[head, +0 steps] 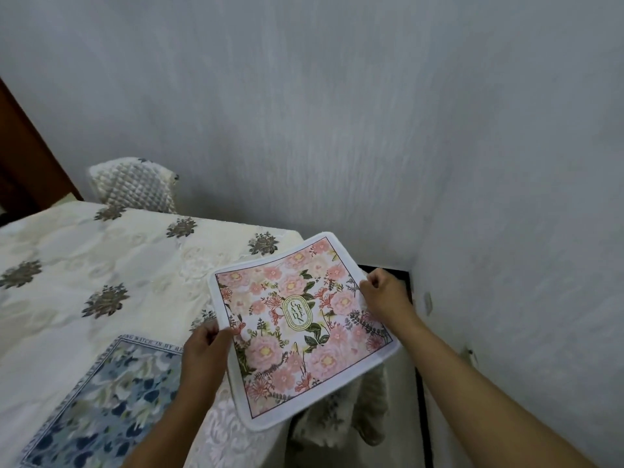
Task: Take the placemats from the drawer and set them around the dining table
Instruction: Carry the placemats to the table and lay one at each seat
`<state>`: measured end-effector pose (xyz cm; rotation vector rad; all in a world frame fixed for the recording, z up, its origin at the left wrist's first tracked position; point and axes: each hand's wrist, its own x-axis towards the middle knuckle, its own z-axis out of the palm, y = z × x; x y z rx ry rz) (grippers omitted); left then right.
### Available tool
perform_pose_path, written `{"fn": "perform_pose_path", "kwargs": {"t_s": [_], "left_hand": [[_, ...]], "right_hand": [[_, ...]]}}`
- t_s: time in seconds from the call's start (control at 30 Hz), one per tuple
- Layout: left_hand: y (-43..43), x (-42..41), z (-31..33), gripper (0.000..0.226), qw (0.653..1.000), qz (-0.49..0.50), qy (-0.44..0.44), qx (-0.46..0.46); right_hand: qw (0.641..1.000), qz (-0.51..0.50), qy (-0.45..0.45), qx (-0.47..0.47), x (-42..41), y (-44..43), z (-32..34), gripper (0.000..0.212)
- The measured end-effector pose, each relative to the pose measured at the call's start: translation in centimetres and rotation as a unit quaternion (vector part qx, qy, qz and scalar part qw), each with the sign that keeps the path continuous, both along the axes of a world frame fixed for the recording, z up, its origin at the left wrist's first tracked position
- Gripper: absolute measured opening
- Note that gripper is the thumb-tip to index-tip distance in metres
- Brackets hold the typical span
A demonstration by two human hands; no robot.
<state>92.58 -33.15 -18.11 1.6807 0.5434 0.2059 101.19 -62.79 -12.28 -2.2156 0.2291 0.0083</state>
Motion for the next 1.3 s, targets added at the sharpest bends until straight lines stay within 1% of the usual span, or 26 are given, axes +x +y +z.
{"fn": "perform_pose_path", "kwargs": {"t_s": [0.13,0.27,0.4,0.53,0.63,0.7,0.8,0.93,1.03,1.1,1.23,1.3], "left_hand": [[-0.3,4.1,-1.4,0.024,1.0,0.014,0.026,0.0],[-0.6,7.0,-1.7,0.019,0.997,0.051,0.042,0.04],[-1.4,8.7,-3.0,0.028,0.994,0.088,0.058,0.043],[-2.6,9.1,-4.6,0.032,0.982,0.163,0.088,0.044],[-4.1,9.6,-5.3,0.028,0.968,0.22,0.111,0.05],[-5.6,10.1,-5.1,0.031,0.956,0.262,0.122,0.042],[-7.2,10.2,-4.8,0.036,0.936,0.321,0.141,0.035],[-8.5,10.0,-4.9,0.036,0.914,0.372,0.157,0.038],[-8.4,10.0,-5.3,0.031,0.904,0.381,0.185,0.055],[-8.0,10.2,-6.2,0.029,0.901,0.378,0.203,0.065],[-6.7,10.7,-8.1,0.024,0.897,0.37,0.234,0.061],[-6.2,10.9,-8.8,0.022,0.901,0.36,0.233,0.068]], "right_hand": [[0.999,0.025,0.017,-0.028,5.3,-0.5,-0.6,0.021],[0.996,0.072,0.023,-0.04,11.0,-0.2,-1.4,0.025],[0.989,0.136,0.041,-0.034,17.1,1.1,-3.7,0.024],[0.972,0.225,0.061,-0.024,22.7,3.4,-6.7,0.024],[0.953,0.293,0.078,-0.021,26.3,4.5,-8.1,0.023],[0.937,0.34,0.075,-0.031,28.2,5.2,-8.5,0.022],[0.908,0.408,0.075,-0.063,30.0,6.6,-8.7,0.015],[0.877,0.463,0.072,-0.104,31.6,9.0,-9.5,0.018],[0.865,0.481,0.09,-0.107,32.5,10.8,-10.7,0.017],[0.853,0.498,0.091,-0.129,32.9,11.6,-11.5,0.015],[0.84,0.504,0.101,-0.173,33.0,12.3,-13.5,0.017],[0.831,0.507,0.109,-0.204,32.9,12.6,-14.5,0.017]]}}
